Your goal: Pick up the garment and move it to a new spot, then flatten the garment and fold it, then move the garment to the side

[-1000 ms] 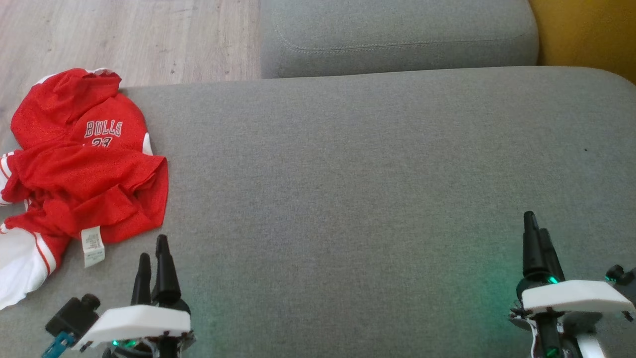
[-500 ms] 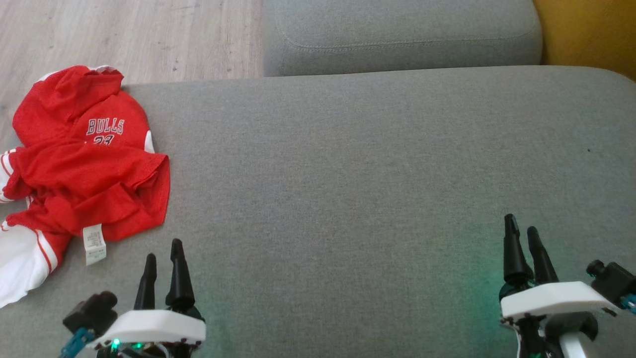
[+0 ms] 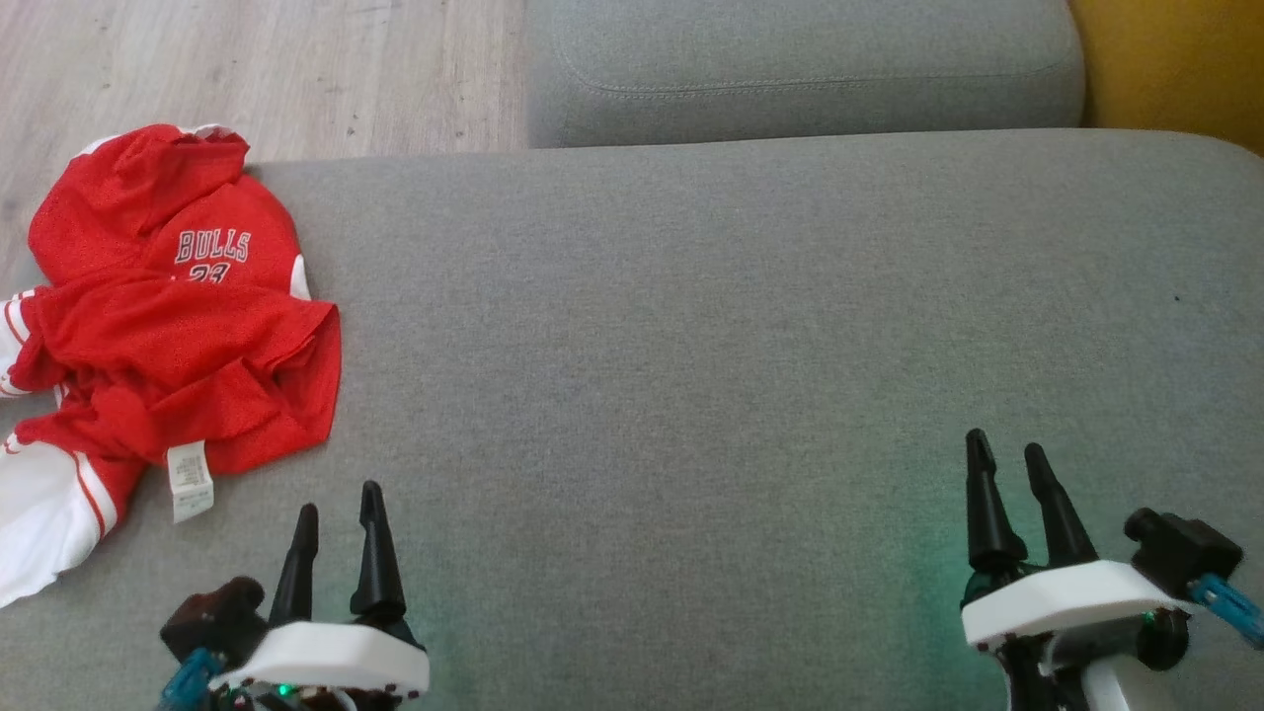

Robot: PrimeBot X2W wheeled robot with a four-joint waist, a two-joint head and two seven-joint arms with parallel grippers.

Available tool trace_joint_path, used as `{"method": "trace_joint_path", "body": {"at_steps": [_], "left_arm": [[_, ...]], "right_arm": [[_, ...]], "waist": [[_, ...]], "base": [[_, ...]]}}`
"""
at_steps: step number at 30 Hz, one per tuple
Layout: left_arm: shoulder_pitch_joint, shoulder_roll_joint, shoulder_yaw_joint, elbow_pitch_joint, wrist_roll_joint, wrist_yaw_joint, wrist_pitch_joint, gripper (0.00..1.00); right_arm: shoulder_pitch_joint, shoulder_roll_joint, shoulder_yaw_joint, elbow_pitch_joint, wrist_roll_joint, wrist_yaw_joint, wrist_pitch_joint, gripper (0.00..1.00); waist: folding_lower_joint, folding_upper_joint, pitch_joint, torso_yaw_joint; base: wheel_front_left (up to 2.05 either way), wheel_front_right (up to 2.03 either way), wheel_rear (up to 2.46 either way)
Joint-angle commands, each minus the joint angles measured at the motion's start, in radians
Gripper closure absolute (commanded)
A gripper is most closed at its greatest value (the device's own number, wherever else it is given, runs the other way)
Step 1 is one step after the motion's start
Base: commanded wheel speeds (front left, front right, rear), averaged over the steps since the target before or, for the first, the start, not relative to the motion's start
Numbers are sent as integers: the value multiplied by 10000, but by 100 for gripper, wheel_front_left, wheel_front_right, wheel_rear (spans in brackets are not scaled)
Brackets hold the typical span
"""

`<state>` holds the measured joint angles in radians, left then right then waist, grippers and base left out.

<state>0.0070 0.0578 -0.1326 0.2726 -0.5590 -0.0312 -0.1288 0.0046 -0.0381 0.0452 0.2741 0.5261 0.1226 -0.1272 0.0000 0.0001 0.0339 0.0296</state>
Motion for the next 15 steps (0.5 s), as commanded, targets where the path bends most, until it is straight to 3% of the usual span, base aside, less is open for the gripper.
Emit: {"method": "trace_joint_path", "body": {"at_steps": [1,15], "left_arm": [[-305,158,100,-275,351,79,-145,0],[-329,192,-56,-85,1949,301,-562,0]], "right_arm": [[-536,-90,244,-276,-387,55,-170,0],[-693,-101,538,-247,-2298,64,-583,0]], "waist": [[0,-1,8,4],[0,-1,85,44]], "base": [[0,0,0],[0,0,0]]}}
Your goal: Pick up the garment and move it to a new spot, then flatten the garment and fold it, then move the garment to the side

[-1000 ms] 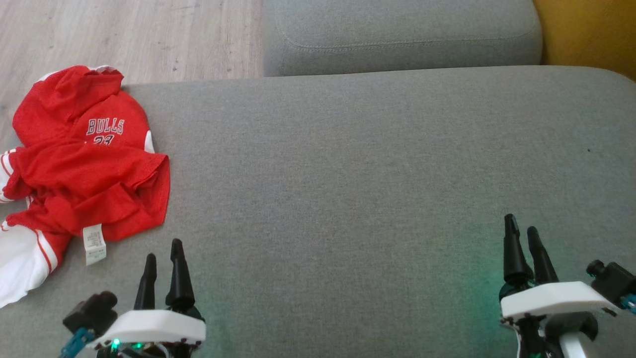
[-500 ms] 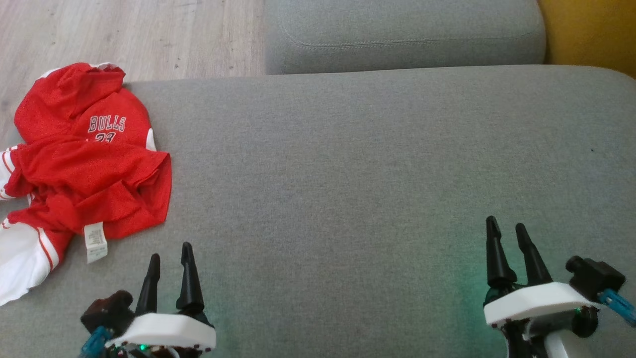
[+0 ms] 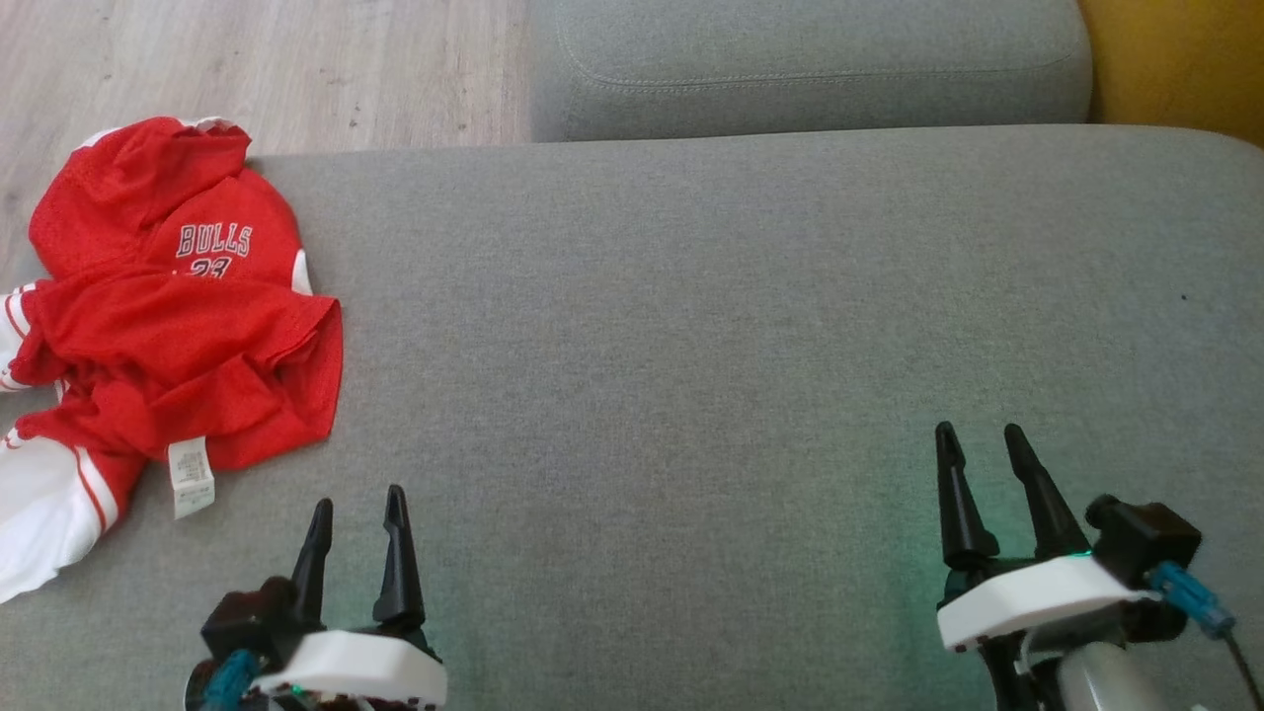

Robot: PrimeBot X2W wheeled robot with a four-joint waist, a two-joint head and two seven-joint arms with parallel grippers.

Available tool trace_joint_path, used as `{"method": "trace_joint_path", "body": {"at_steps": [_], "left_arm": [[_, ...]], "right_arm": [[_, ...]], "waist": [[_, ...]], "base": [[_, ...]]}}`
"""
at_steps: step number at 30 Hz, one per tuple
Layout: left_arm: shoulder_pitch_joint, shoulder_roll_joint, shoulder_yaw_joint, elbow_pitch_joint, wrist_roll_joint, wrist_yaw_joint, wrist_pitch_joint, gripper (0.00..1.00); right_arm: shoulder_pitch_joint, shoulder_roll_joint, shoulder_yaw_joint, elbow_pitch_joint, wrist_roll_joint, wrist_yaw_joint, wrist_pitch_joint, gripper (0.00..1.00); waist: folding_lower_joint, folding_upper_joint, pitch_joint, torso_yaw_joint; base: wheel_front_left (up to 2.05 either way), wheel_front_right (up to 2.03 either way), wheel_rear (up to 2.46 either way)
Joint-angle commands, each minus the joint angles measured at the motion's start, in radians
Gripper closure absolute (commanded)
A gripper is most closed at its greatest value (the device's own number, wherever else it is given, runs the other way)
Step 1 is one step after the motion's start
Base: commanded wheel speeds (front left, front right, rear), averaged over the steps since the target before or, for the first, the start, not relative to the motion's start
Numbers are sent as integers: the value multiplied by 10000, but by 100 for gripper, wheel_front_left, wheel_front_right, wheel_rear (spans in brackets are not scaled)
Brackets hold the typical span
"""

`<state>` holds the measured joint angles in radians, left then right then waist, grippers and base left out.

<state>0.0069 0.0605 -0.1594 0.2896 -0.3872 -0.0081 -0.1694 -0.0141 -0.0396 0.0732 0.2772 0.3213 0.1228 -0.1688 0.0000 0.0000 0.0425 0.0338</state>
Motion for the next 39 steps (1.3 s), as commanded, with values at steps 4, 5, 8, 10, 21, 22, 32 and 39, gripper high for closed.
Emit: {"method": "trace_joint_path", "body": {"at_steps": [4,5,8,10,21,22,32,39], "left_arm": [[-322,174,230,-189,656,157,-274,0],[-324,177,232,-177,765,174,-304,0],[-315,161,276,-166,1014,232,-393,0],[-299,142,308,-169,1158,256,-452,0],[-143,67,406,8,1946,286,-749,0],[-125,63,407,44,2042,286,-779,0],[-61,21,468,190,2481,265,-924,0],[-77,-2,533,229,2471,241,-924,0]], "right_arm": [[-530,-89,334,-271,-781,65,-285,0],[-533,-90,349,-273,-911,65,-314,0],[-533,-92,379,-276,-1300,67,-403,0],[-521,-94,393,-288,-1556,69,-462,0],[-410,-101,536,-329,-2761,75,-756,0],[-397,-102,549,-335,-2880,76,-786,0],[-289,-106,563,-372,-3470,79,-929,0],[-299,-106,535,-339,-3467,79,-929,0]], "waist": [[0,0,-1,10],[0,0,0,11],[0,0,-13,25],[0,0,-18,38],[0,0,-148,78],[0,0,-164,80],[0,0,-232,110],[0,0,-229,114]], "base": [[0,0,0],[0,0,0],[0,0,0],[0,0,0],[0,0,0],[0,0,0],[0,0,0],[0,0,0]]}}
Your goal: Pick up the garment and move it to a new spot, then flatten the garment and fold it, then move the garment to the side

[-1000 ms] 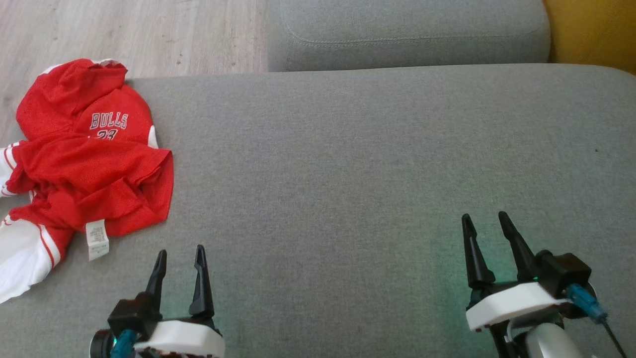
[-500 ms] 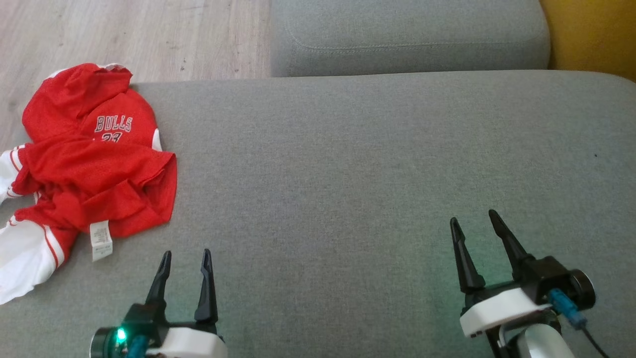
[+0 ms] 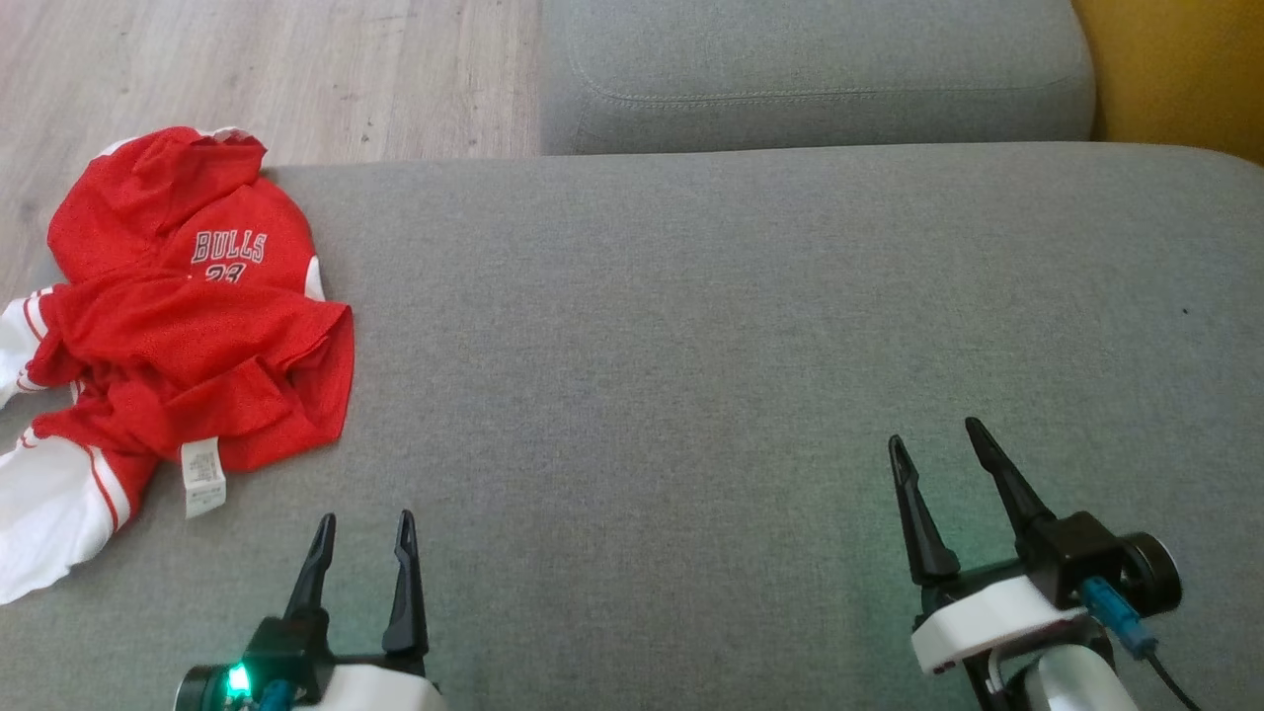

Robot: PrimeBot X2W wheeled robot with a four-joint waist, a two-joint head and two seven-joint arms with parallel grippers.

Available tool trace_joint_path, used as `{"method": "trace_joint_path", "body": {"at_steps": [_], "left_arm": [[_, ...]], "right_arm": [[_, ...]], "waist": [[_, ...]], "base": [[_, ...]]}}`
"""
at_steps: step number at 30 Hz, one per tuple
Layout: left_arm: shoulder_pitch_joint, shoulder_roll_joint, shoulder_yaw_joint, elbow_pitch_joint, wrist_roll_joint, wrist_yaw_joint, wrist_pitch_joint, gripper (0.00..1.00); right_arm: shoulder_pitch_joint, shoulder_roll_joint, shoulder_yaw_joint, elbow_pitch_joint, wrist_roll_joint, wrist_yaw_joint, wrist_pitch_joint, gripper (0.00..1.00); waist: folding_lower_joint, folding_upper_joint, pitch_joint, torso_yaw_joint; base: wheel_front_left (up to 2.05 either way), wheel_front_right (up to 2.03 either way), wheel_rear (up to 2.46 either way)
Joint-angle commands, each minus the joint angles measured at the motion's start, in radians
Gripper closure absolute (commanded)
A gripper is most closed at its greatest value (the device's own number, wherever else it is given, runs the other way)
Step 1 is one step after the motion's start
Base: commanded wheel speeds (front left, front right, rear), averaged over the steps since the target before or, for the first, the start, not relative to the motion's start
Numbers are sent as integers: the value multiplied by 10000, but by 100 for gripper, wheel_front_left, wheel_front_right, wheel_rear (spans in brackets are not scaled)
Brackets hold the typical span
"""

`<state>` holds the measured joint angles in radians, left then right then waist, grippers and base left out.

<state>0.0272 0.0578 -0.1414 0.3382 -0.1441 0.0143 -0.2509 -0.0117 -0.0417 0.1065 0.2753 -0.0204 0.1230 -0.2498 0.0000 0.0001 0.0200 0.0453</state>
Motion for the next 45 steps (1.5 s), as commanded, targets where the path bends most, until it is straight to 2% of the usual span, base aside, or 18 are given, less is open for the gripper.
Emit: {"method": "trace_joint_path", "body": {"at_steps": [1,13,18,23,35,39,45], "left_arm": [[-282,22,360,-248,39,15,-109,0],[-289,-5,442,-236,72,4,-109,0],[-360,-13,479,-309,98,10,-109,0],[-455,-22,495,-420,110,29,-109,0],[-324,-47,735,-821,-4,161,-109,0],[-187,-48,948,-984,-69,179,-109,0],[15,-51,1241,-1261,-86,240,-109,0]], "right_arm": [[-324,-85,195,-317,-48,77,-120,0],[-284,-85,135,-329,-21,77,-120,0],[-220,-85,86,-372,-53,77,-120,0],[-178,-85,74,-413,-121,77,-120,0],[-400,-85,601,-465,-240,77,-120,0],[-459,-85,940,-490,-172,77,-120,0],[-609,-85,1224,-486,-230,77,-120,0]], "waist": [[0,-1,-7,1],[0,-1,-68,119],[0,-1,-82,462],[0,-1,-76,1173],[0,-1,-21,4365],[0,-1,26,4814],[0,-1,134,4845]], "base": [[0,0,0],[0,0,0],[0,0,0],[0,0,0],[0,0,0],[0,0,0],[0,0,0]]}}
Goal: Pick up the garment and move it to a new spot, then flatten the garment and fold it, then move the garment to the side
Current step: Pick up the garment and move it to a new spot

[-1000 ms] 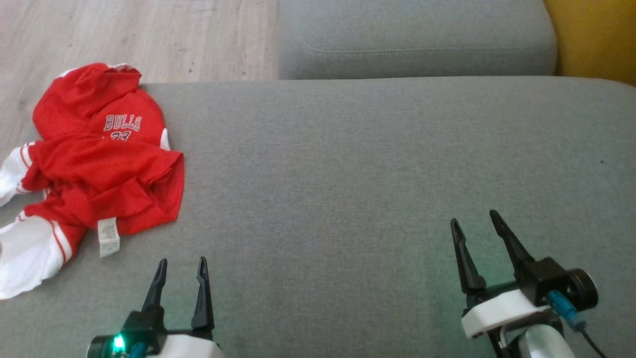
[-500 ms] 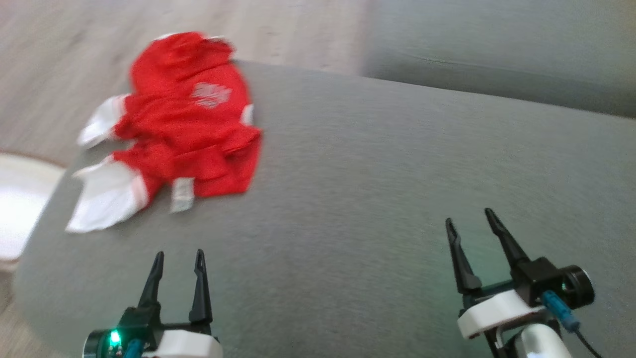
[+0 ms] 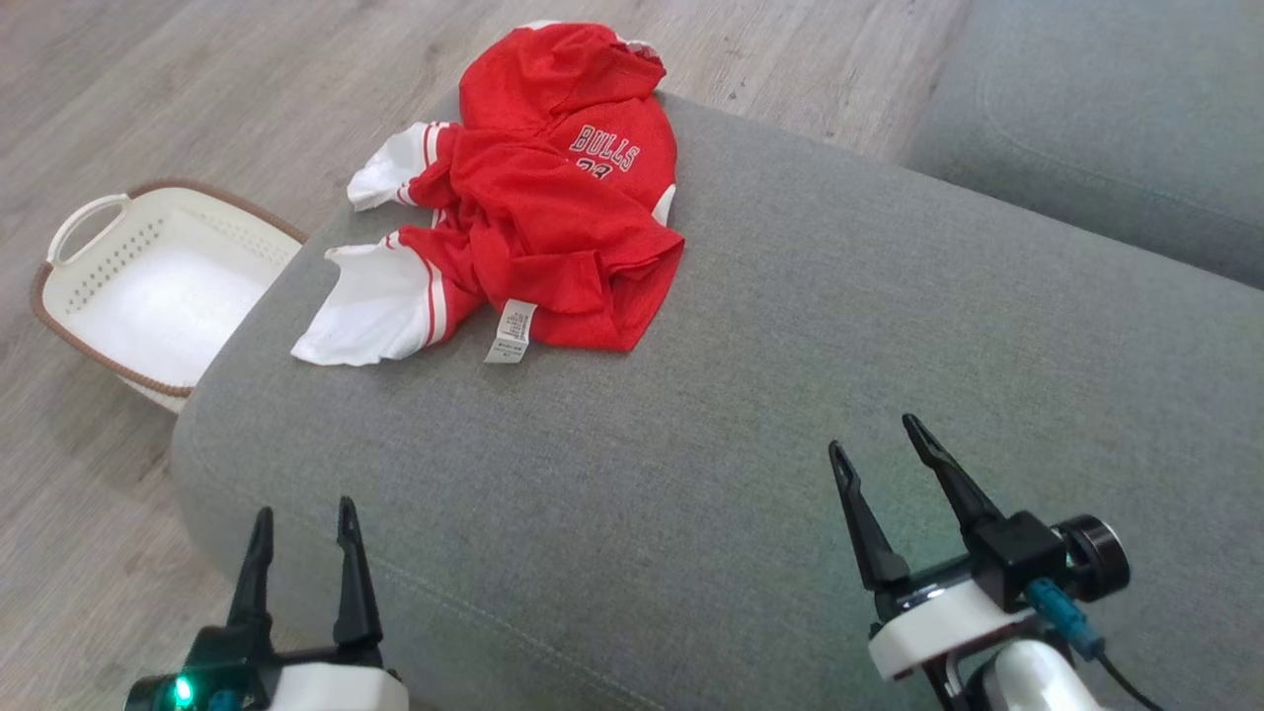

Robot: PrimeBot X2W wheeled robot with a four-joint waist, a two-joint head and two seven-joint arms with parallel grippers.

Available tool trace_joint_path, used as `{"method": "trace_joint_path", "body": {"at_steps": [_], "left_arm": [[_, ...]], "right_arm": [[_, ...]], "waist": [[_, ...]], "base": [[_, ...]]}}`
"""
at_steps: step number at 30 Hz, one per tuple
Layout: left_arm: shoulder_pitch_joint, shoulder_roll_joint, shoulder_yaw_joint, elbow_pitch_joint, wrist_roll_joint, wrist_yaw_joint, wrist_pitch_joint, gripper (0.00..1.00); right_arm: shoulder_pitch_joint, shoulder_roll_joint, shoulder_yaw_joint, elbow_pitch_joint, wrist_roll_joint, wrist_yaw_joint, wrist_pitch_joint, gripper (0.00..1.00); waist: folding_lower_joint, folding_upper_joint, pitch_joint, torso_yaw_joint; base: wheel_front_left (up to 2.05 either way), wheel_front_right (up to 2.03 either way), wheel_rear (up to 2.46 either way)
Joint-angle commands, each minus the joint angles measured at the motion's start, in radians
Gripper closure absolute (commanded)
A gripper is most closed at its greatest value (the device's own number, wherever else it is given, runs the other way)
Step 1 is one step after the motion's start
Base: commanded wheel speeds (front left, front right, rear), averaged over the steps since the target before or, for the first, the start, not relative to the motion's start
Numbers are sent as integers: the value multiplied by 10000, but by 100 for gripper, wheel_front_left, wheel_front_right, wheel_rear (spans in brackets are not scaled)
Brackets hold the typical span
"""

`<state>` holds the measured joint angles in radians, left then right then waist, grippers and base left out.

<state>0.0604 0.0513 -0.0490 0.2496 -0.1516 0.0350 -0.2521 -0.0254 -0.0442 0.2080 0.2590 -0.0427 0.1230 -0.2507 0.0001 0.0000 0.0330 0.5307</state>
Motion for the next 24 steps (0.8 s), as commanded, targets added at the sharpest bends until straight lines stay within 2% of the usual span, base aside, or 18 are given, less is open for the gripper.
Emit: {"method": "trace_joint_path", "body": {"at_steps": [1,4,7,11,14,17,18,19,20,24], "left_arm": [[-311,12,316,-403,-12,33,-97,0],[-363,8,407,-603,-56,85,-97,0],[-562,64,839,-1384,-8,251,-97,0],[-1206,479,1622,-2721,65,429,-97,0],[-2339,1310,2216,-3096,-123,191,-74,0],[-3872,2232,2488,-3014,-389,-208,536,0],[-3872,2232,2488,-3014,-389,-208,536,0],[-4902,2844,2568,-2604,-592,-523,1124,0],[-4902,2844,2568,-2604,-592,-523,1124,0],[-6794,3827,2497,-1326,-901,-1046,1981,0]], "right_arm": [[-482,-60,202,-356,-30,77,-111,0],[-515,-60,101,-548,-148,77,-111,0],[-549,-60,-113,-798,-356,77,-111,0],[-705,-60,-399,-1102,-855,77,-111,0],[-937,-60,-548,-1262,-1353,77,-111,0],[-1239,-60,-564,-1334,-1840,77,-70,0],[-1239,-60,-564,-1334,-1840,77,-70,0],[-1456,-60,-528,-1391,-2084,77,-16,0],[-1456,-60,-528,-1391,-2084,77,-16,0],[-1824,-107,-358,-1627,-2368,77,162,0]], "waist": [[-1,0,24,-14],[-1,0,172,-133],[-1,0,433,-268],[-1,0,1052,-465],[-1,0,1629,-655],[-1,0,2201,-963],[-1,0,2201,-963],[-1,0,2518,-1253],[-1,0,2518,-1253],[-1,0,3150,-1886]], "base": [[0,0,0],[0,0,0],[0,0,0],[0,0,0],[0,0,0],[0,0,0],[0,0,0],[0,0,0],[0,0,0],[0,0,0]]}}
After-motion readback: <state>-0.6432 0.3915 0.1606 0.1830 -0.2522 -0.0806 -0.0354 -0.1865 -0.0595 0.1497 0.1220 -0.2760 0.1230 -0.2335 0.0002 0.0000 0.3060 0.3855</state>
